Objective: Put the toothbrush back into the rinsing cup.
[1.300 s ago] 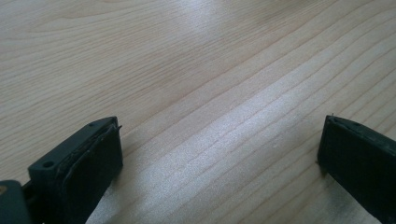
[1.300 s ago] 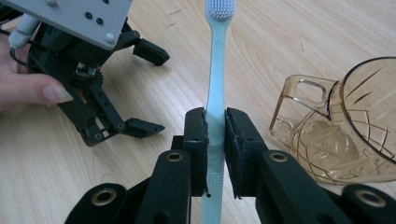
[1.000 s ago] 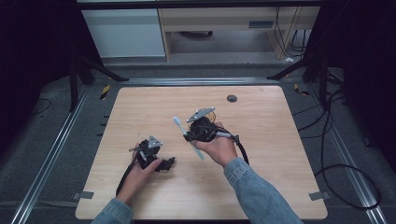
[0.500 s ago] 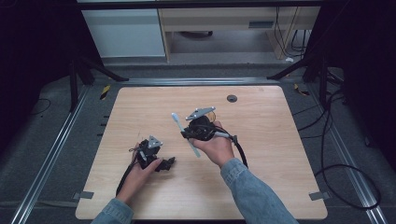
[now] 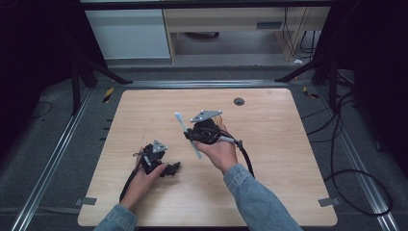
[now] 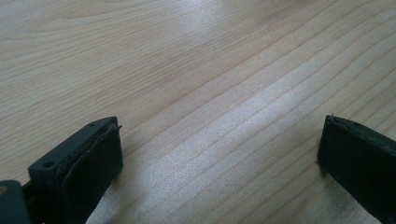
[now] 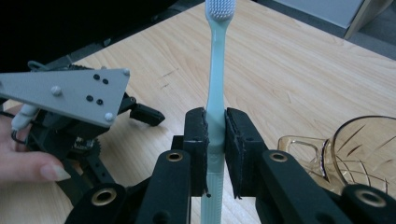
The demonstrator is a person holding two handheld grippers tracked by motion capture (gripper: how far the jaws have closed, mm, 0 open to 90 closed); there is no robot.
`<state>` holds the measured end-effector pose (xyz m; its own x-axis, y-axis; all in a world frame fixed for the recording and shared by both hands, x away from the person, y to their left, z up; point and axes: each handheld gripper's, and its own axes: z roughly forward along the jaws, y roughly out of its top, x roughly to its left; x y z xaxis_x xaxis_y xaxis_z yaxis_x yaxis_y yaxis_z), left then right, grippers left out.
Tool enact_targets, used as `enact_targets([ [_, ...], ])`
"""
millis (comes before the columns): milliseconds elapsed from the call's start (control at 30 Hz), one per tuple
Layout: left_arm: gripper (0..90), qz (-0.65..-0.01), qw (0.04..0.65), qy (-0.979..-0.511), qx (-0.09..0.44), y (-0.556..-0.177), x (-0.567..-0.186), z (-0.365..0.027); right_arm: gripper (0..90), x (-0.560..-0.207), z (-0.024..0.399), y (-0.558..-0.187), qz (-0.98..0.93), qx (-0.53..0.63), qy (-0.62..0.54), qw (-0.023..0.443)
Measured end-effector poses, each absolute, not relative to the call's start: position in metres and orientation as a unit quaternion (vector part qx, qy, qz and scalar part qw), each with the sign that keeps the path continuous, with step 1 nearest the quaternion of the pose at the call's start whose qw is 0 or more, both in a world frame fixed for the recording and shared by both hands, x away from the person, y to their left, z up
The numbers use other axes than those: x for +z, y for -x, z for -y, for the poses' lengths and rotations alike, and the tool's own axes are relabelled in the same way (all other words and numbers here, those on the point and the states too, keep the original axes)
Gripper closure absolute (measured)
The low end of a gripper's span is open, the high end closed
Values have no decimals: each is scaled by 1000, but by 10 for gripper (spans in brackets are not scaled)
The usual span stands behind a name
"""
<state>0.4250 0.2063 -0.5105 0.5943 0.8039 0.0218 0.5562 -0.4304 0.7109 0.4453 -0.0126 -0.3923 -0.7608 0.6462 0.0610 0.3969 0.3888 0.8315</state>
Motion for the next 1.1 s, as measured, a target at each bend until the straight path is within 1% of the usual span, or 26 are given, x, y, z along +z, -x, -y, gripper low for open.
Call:
enact_targets([
  [300, 0, -412, 340, -826, 182, -425, -511, -206, 792, -393, 10, -446, -809, 469, -322, 148],
  [467, 0, -412, 340, -826, 182, -425, -511, -206, 792, -392, 11, -446, -789, 490, -331, 165],
  [1100, 0, -412, 339, -826, 183, -425, -511, -206, 792, -391, 9, -443, -748, 535, -338, 203],
])
